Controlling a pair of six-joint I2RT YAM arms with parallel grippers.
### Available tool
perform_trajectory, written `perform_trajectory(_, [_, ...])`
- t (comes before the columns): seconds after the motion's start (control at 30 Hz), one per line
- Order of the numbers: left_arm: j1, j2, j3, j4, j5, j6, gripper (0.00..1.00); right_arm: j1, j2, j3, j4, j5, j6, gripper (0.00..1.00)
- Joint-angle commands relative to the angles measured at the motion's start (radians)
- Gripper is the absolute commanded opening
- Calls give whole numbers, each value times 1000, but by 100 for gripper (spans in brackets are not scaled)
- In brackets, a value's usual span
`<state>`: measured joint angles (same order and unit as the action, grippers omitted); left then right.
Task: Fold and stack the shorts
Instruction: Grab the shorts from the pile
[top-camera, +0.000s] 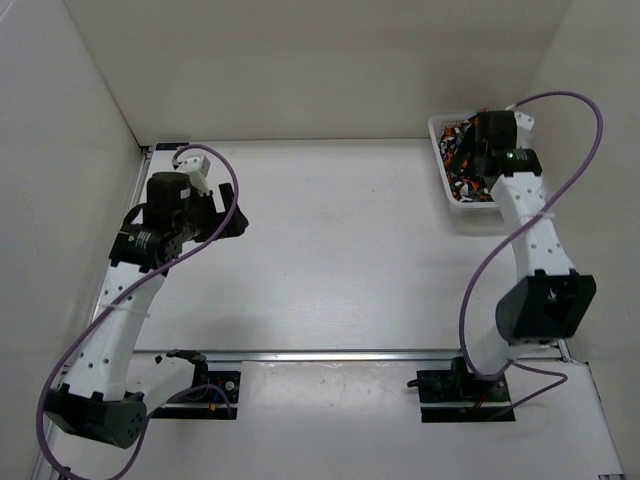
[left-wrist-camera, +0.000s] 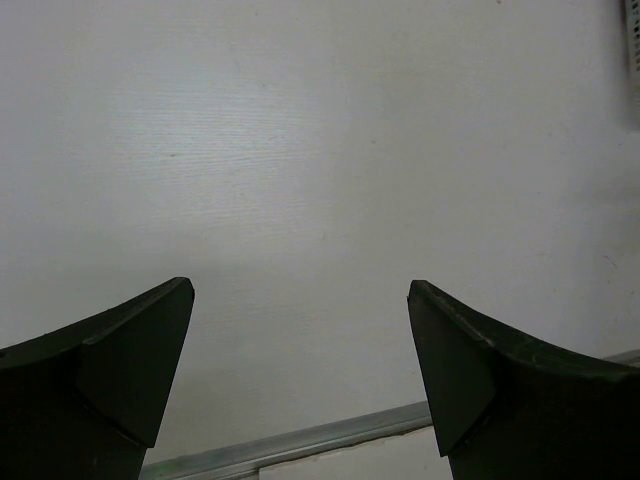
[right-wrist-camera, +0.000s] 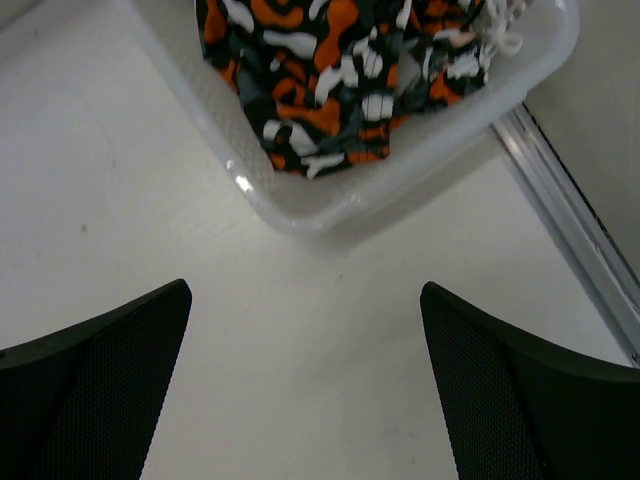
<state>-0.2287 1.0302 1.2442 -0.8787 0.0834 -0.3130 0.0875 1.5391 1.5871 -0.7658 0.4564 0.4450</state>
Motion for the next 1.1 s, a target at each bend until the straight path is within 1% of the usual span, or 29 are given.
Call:
perform_trajectory(0.0, [-3, 51, 34, 14, 3, 12, 100, -67, 180, 147, 5, -42, -55, 100])
perform_trajectory(0.03, [-3, 63, 46, 14, 3, 12, 100, -81, 263, 231, -10, -54, -55, 100])
perform_trajectory(0.1, [-3, 88, 55, 14, 3, 12, 100, -126, 352, 318, -35, -55, -68, 100])
perform_trajectory(0.13, [-3, 109, 64, 4, 3, 12, 100, -140, 393, 397, -56, -67, -68, 100])
perform_trajectory(0.17, [-3, 119, 64, 4, 3, 12, 100, -169, 479, 437, -66, -76, -55, 100])
perform_trajectory(0.2, [-3, 128, 64, 4, -8, 12, 100, -181, 521, 474, -76, -103, -42, 100])
perform_trajectory(0.23, [-3, 146, 64, 4, -8, 12, 100, -202, 600, 550, -95, -116, -32, 100])
perform_trajectory(0.33, [-3, 197, 74, 4, -43, 12, 100, -222, 702, 641, -95, -157, -22, 100])
perform_trajectory(0.37, [-3, 212, 83, 4, -53, 12, 100, -223, 758, 695, -95, -168, -22, 100])
perform_trajectory(0.4, [-3, 228, 93, 4, -68, 12, 100, -223, 783, 718, -95, -179, -22, 97])
perform_trajectory(0.47, [-3, 271, 118, 4, -77, 12, 100, -223, 838, 767, -95, -188, -22, 87])
perform_trajectory(0.5, [-3, 284, 118, 4, -77, 12, 100, -223, 851, 778, -95, -188, -22, 80])
perform_trajectory(0.53, [-3, 295, 135, 4, -77, 12, 100, -223, 851, 778, -81, -197, -22, 74])
perform_trajectory(0.57, [-3, 315, 149, 4, -77, 21, 100, -223, 863, 787, -63, -208, -22, 59])
perform_trajectory(0.63, [-3, 324, 159, 4, -88, 22, 100, -223, 848, 787, -43, -222, -22, 41])
perform_trajectory(0.67, [-3, 338, 159, 4, -88, 22, 100, -223, 837, 787, -43, -222, -9, 26])
perform_trajectory(0.7, [-3, 349, 159, 4, -88, 22, 100, -223, 820, 777, -30, -231, -9, 2])
perform_trajectory(0.73, [-3, 349, 159, 4, -88, 22, 100, -223, 782, 777, -20, -240, -9, 0])
perform_trajectory(0.8, [-3, 349, 159, 4, -88, 12, 100, -223, 731, 736, 12, -254, -9, 0])
perform_trajectory(0.83, [-3, 349, 159, 4, -88, 12, 100, -223, 669, 720, 28, -254, -9, 0])
perform_trajectory(0.9, [-3, 349, 159, 4, -88, 3, 100, -223, 606, 696, 54, -306, -18, 0])
perform_trajectory(0.93, [-3, 337, 150, 4, -88, 3, 100, -223, 546, 695, 65, -327, -19, 0])
perform_trajectory(1.0, [-3, 324, 150, 4, -88, -6, 100, -223, 485, 706, 65, -372, -28, 0])
perform_trajectory(1.07, [-3, 312, 150, -6, -77, -6, 100, -212, 388, 706, 94, -453, -28, 0])
